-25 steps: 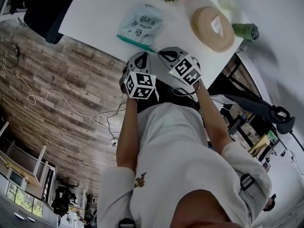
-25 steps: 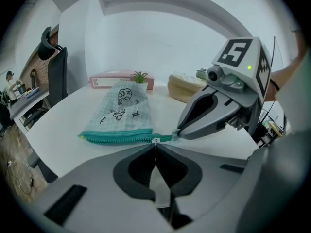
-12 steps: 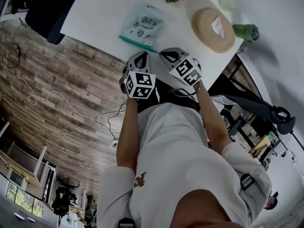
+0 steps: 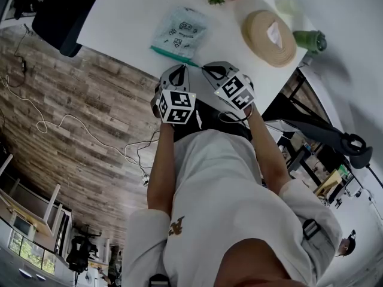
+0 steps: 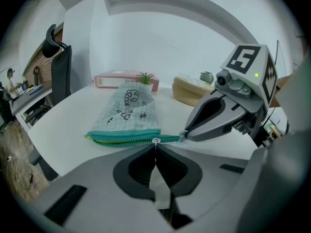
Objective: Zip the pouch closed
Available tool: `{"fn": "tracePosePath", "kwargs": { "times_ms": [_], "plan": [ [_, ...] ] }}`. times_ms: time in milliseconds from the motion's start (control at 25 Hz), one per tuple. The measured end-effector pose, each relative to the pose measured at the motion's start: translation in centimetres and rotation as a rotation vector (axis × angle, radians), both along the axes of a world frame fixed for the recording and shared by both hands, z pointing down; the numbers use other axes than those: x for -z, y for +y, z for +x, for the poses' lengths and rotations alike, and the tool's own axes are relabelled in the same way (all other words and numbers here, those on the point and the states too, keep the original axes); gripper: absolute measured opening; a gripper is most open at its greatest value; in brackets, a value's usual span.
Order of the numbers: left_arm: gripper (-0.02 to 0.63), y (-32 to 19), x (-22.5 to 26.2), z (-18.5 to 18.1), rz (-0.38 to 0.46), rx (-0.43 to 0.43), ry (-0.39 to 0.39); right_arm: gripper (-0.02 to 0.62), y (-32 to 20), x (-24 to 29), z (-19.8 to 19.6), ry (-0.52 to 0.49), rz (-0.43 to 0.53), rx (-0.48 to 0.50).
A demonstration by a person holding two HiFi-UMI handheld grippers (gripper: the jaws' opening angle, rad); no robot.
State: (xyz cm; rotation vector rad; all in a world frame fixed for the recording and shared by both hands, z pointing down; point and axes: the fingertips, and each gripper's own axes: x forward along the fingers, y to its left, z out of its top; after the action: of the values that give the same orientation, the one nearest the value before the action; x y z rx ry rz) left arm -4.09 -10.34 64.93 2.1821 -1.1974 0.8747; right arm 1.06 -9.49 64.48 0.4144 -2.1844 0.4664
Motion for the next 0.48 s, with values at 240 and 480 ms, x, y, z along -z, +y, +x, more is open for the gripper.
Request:
{"fn": "tracePosePath", "kwargs": {
  "times_ms": [240, 480],
  "plan": [
    [-0.005, -0.6, 0.1, -0.9, 0.001, 0.021, 0.001, 0.002, -0.2, 0.0, 0.3, 0.008, -0.001, -0.012],
    [-0.005, -1.2, 0.0, -2.1, 0.000, 0.038, 0.000, 0.002, -0.4, -0.2, 0.4, 0.012, -0.002, -0.023]
  ]
}}
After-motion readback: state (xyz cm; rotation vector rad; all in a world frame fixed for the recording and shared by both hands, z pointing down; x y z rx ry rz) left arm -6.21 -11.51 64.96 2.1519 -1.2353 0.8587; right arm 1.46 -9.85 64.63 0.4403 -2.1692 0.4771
